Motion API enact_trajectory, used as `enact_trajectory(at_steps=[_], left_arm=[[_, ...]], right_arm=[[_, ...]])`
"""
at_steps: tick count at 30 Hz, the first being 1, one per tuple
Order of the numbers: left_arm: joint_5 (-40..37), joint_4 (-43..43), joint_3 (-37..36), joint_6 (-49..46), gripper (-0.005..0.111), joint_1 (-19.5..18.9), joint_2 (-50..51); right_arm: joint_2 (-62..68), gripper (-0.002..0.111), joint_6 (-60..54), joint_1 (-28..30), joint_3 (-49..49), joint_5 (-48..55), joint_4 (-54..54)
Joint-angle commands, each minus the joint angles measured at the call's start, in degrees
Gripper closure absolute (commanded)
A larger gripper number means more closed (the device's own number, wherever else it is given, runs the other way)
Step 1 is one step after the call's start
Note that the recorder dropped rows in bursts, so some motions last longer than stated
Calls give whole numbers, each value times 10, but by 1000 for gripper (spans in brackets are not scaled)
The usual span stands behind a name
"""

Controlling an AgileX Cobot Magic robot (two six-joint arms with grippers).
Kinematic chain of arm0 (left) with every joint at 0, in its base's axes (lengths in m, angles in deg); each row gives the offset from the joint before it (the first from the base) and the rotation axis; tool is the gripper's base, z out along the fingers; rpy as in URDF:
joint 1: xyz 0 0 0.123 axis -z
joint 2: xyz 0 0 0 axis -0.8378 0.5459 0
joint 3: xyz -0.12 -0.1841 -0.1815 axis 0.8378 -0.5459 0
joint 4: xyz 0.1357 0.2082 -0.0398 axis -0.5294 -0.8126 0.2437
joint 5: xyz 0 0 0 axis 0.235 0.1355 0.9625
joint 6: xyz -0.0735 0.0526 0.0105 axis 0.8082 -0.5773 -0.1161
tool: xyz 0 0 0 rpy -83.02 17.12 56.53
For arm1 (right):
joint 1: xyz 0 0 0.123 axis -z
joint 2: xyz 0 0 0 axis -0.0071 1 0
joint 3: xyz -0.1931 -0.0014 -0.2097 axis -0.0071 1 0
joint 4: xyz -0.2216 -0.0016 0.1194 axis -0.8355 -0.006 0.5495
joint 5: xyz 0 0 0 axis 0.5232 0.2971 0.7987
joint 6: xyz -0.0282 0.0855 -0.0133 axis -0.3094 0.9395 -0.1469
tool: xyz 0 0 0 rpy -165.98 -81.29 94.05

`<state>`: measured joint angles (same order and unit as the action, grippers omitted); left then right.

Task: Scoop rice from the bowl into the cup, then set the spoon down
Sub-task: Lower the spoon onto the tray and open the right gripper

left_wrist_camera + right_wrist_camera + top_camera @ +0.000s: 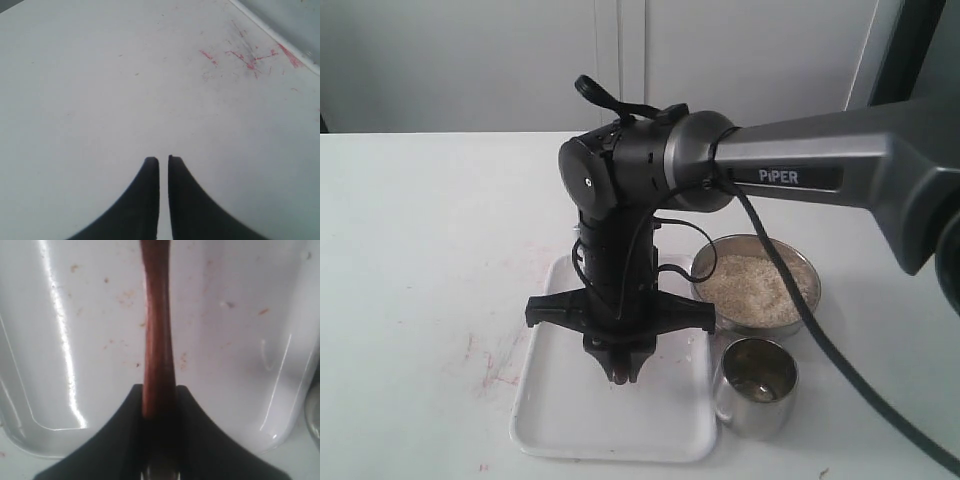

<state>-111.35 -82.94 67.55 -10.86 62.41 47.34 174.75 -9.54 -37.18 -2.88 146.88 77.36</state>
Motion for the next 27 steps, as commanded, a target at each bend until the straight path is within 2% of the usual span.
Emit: enact_trajectory(at_steps=[1, 16, 27], left_arm=[[-28, 3, -5, 3, 92, 4, 0], [-28, 3, -5, 3, 92, 4, 0], [-28, 3, -5, 3, 92, 4, 0]], right_arm=[[-1, 108, 3, 6, 2, -1, 2], [-1, 108, -7, 5, 2, 14, 34], [29, 108, -24, 17, 1, -17, 32]])
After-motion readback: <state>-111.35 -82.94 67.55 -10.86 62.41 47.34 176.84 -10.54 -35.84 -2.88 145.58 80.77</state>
